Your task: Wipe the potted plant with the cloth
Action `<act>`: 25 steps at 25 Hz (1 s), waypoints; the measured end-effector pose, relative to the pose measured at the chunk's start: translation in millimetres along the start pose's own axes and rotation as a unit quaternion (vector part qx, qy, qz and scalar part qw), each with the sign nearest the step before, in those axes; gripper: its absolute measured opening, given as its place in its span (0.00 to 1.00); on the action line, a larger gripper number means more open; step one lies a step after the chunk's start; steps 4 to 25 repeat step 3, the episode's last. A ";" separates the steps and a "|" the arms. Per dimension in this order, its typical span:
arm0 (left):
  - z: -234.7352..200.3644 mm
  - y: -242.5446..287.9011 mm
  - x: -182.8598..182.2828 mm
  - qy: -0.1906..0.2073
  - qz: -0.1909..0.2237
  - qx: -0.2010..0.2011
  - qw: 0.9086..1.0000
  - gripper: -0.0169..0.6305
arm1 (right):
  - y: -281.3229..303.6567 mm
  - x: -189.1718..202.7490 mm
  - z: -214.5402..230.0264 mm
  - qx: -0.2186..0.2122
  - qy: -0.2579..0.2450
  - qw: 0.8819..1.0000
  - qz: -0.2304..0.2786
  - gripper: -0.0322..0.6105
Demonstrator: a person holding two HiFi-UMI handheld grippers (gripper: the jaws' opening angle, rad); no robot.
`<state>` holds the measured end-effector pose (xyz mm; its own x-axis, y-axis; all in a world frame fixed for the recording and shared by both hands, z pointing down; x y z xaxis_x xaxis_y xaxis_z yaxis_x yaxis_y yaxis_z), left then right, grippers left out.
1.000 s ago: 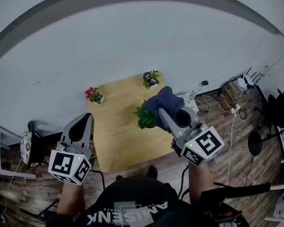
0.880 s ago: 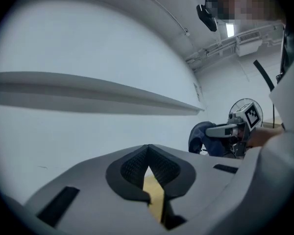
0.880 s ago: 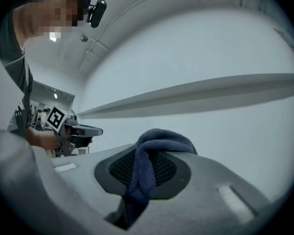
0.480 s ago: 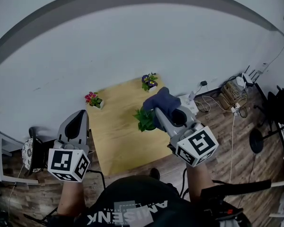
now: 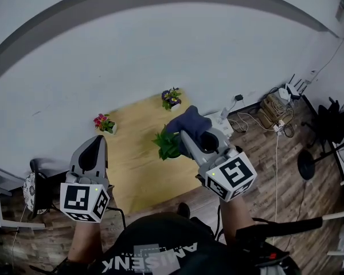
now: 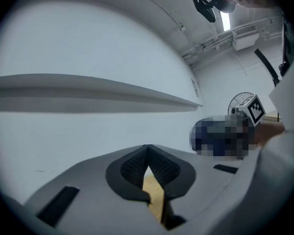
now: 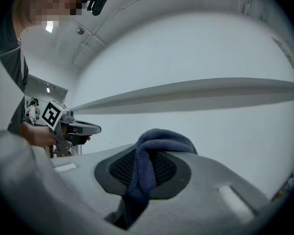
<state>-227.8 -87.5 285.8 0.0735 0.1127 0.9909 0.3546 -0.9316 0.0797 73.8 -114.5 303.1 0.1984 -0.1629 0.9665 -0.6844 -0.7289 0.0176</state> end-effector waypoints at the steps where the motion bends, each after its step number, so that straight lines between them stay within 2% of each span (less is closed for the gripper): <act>1: 2.8 -0.3 1.0 0.003 0.001 0.000 1.000 0.03 | -1.2 1.0 -0.1 0.000 0.001 1.000 -0.002 0.13; 25: 8.3 -0.9 3.8 0.006 0.002 0.001 1.000 0.03 | -3.9 3.4 -0.4 -0.001 0.002 1.000 -0.005 0.13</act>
Point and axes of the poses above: the fingertips, and each gripper's own axes: y forward along the fingers, z to its right, x out of its underside, the point moved 10 cm from there along -y, backward along the fingers, and after that the axes turned 13 degrees about -y, right-handed, at the moved point
